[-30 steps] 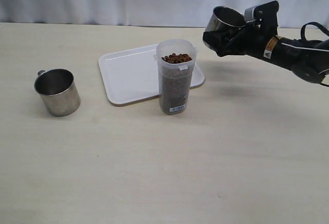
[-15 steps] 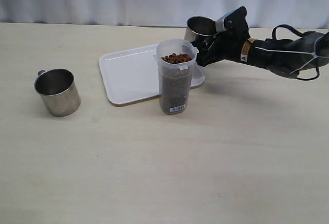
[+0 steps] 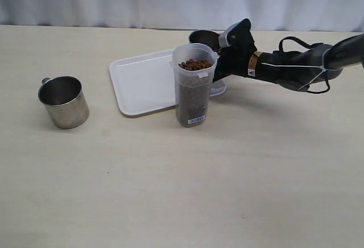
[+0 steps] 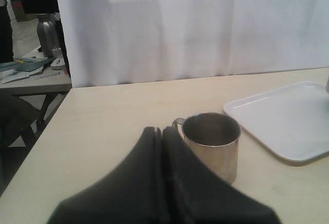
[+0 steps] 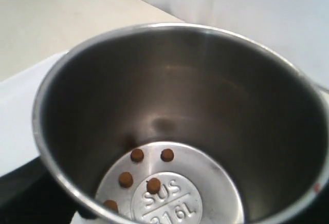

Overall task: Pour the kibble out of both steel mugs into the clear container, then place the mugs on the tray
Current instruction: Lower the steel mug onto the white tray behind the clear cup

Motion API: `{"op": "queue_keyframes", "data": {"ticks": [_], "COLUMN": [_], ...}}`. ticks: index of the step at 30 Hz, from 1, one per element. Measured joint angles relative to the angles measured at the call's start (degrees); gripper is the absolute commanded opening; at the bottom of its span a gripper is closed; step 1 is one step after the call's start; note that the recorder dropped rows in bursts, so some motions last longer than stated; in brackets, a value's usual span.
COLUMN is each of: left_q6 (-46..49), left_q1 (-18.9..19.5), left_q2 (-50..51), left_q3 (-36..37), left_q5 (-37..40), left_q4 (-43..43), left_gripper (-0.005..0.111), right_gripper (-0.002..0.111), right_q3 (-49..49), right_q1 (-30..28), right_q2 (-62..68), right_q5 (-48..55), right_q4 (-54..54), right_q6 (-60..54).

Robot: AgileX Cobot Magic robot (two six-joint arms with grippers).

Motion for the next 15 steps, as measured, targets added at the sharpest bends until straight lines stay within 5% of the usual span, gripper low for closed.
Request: {"op": "queue_keyframes", "data": {"ticks": [15], "left_q6": [0.00], "left_q1": [0.00], "left_q2": [0.00], "left_q3": [0.00], "left_q5": [0.00], "left_q4": [0.00], "left_gripper": [0.000], "right_gripper": [0.005], "right_q3": [-5.00], "right_q1": [1.98], "right_q2": [4.98], "right_q5": [2.02], "right_q4": [1.99], "right_q6": [-0.67]}}
